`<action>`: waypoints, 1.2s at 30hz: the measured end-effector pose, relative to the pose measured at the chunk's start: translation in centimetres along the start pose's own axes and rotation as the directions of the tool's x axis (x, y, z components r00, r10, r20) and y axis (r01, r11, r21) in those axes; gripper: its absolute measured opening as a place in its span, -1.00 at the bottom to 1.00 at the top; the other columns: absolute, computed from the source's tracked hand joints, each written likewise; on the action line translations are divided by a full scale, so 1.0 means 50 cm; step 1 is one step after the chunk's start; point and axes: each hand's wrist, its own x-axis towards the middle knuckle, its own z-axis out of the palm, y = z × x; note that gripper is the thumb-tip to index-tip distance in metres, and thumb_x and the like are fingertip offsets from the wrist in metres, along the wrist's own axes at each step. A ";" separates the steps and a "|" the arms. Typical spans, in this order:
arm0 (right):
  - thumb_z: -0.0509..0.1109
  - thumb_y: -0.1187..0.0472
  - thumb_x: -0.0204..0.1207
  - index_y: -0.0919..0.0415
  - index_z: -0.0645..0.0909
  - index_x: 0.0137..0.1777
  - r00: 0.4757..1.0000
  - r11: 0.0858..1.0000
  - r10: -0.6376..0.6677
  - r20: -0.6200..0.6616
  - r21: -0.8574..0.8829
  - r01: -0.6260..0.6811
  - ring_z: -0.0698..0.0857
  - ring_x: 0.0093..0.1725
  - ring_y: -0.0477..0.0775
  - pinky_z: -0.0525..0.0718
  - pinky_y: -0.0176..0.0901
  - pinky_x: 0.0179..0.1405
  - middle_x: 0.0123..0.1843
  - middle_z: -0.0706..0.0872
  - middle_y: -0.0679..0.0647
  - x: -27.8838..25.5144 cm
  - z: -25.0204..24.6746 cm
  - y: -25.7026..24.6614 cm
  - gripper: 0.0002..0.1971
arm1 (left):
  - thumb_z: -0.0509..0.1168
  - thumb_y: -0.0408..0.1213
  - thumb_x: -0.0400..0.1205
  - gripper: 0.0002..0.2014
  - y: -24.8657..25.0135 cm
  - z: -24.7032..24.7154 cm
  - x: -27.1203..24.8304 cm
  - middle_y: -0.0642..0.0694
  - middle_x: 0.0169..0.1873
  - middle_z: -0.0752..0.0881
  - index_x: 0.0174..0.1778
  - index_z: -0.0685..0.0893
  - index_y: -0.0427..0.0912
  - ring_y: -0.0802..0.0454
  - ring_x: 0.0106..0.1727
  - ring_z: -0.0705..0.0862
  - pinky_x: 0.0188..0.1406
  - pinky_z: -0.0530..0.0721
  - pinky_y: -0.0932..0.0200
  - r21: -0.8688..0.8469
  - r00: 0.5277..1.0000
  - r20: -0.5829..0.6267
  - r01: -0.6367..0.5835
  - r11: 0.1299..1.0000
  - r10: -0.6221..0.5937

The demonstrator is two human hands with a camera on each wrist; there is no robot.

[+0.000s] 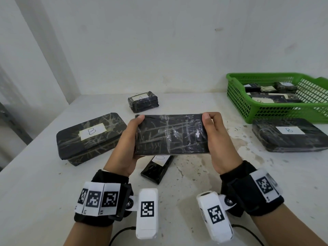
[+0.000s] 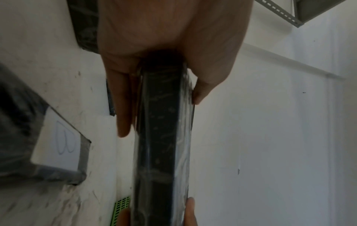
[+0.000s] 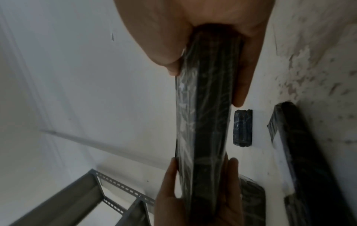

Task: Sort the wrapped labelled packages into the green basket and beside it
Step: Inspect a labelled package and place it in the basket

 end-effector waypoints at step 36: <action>0.64 0.21 0.34 0.18 0.45 0.25 0.998 0.995 0.006 -0.060 0.100 0.000 0.83 -0.08 -0.10 0.74 -0.34 -0.18 0.03 0.79 0.03 -0.010 0.003 0.008 -0.45 | 0.59 -0.27 0.26 -0.37 -0.015 -0.016 0.014 -0.17 0.07 0.84 0.27 0.65 -0.34 -0.09 0.07 0.83 -0.07 0.80 0.16 0.057 0.993 0.073 -0.092 0.994 0.088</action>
